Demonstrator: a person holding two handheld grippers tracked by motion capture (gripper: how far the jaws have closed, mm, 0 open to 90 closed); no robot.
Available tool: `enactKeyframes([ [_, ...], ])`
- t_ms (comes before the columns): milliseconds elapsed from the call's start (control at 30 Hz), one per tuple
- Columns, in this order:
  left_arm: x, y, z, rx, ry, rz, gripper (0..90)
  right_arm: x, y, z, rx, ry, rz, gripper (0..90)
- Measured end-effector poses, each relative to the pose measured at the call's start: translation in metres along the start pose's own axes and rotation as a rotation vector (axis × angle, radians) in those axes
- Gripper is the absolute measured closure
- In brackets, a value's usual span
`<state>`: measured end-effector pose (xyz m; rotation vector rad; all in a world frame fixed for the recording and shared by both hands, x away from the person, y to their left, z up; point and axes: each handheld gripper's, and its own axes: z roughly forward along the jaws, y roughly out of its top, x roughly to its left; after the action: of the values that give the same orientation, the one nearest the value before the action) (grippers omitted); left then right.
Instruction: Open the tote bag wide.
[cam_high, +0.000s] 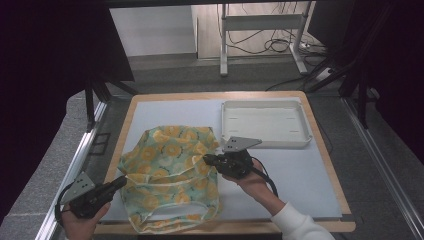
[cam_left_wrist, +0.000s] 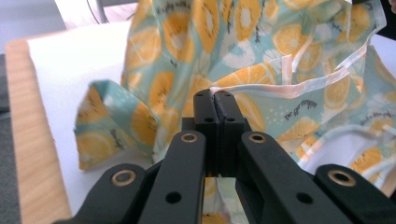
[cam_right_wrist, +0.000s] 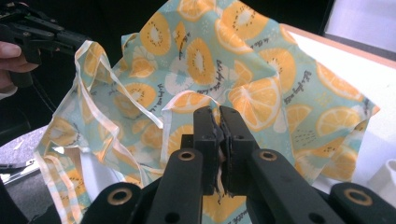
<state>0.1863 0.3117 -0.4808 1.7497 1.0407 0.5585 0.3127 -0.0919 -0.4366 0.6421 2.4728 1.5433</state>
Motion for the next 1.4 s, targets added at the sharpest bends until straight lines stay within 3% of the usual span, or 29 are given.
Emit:
enactKeyframes([
  [300,0.011,0.021,-0.006,-0.058,0.023,0.005,90.0,-0.001,0.018,-0.009,-0.058,-0.023,-0.028,85.1],
  [733,0.020,0.050,0.001,-0.070,0.025,0.020,90.0,-0.004,0.043,-0.003,-0.081,-0.053,-0.083,85.1],
  [1133,0.029,0.067,-0.006,-0.098,0.060,0.022,90.0,-0.012,0.065,-0.015,-0.124,-0.111,-0.108,85.1],
  [1400,0.038,0.079,-0.005,-0.106,0.081,0.013,90.0,-0.023,0.078,-0.009,-0.131,-0.159,-0.113,85.0],
])
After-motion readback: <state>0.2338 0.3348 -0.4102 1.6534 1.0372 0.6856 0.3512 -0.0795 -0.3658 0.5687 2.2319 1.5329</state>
